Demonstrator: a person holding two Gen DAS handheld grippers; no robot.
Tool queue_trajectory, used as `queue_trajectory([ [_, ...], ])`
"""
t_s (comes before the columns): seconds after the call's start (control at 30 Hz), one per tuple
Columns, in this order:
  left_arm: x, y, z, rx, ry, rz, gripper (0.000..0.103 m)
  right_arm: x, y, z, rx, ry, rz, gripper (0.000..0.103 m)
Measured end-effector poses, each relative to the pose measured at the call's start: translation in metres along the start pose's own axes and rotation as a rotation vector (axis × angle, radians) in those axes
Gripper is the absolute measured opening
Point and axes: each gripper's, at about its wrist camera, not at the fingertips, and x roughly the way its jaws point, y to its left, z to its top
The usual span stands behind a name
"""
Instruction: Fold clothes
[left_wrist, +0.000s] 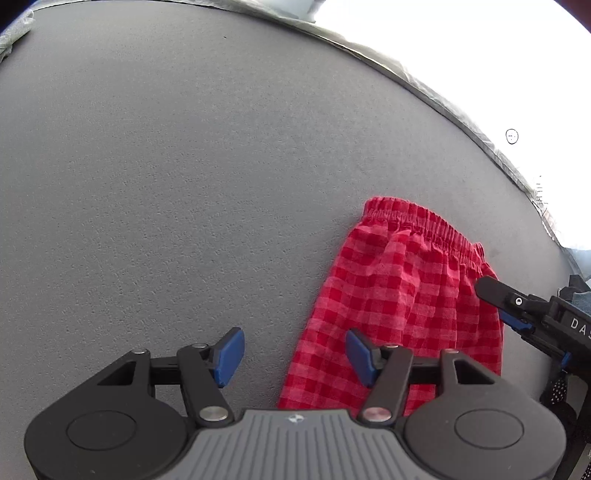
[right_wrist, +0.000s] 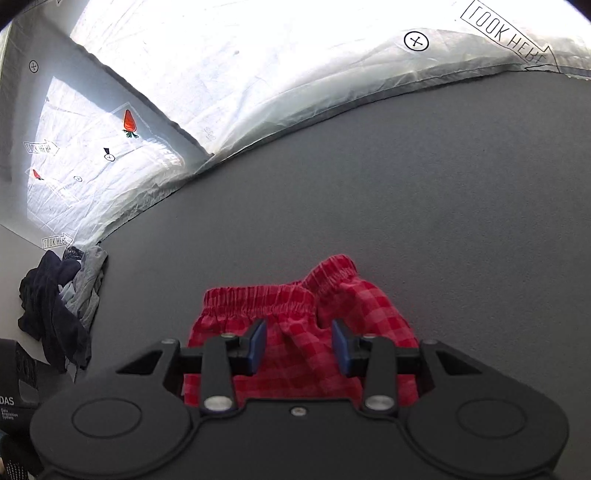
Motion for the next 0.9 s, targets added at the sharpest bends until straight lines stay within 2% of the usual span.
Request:
queue_trajectory([
  [0.03,0.001,-0.002,0.001,0.005,0.001,-0.001,0.068,0.002,0.0,-0.001,-0.015,0.003,0.005,0.035],
  [0.07,0.001,-0.004,0.002,0.013,-0.001,-0.004,0.068,0.002,0.001,-0.003,-0.034,-0.005,0.016,0.018],
  [0.1,0.001,-0.005,0.002,0.023,-0.003,-0.003,0.068,0.0,0.0,-0.004,-0.034,-0.015,0.032,0.009],
  [0.17,0.002,-0.01,0.003,0.044,-0.005,0.011,0.068,-0.012,-0.001,-0.002,-0.002,-0.064,0.092,0.003],
  [0.23,0.003,-0.014,0.003,0.066,-0.008,0.019,0.068,-0.025,-0.002,0.005,0.018,-0.133,0.117,0.003],
  [0.3,0.005,-0.018,0.002,0.084,-0.009,0.02,0.068,-0.033,-0.005,0.012,0.012,-0.18,0.081,0.003],
  [0.33,0.005,-0.019,0.001,0.092,-0.011,0.024,0.068,-0.032,-0.006,0.014,-0.009,-0.182,0.039,0.004],
  [0.43,0.006,-0.029,-0.003,0.142,-0.021,0.047,0.069,-0.014,-0.011,0.016,-0.088,-0.139,-0.172,0.009],
  [0.5,0.005,-0.031,-0.008,0.172,-0.023,0.063,0.069,-0.014,-0.018,0.01,-0.097,-0.131,-0.226,0.021],
  [0.57,0.002,-0.03,-0.015,0.175,-0.017,0.067,0.069,-0.025,-0.019,0.005,-0.066,-0.16,-0.214,0.036],
  [0.67,-0.002,-0.021,-0.028,0.16,-0.001,0.054,0.069,-0.046,-0.017,-0.009,-0.018,-0.184,-0.195,0.039],
  [0.8,-0.012,-0.007,-0.055,0.138,0.014,0.06,0.069,-0.078,-0.013,-0.048,0.009,-0.174,-0.2,0.038],
  [0.9,-0.025,0.001,-0.08,0.128,0.01,0.069,0.069,-0.103,-0.015,-0.09,0.046,-0.145,-0.179,0.028],
])
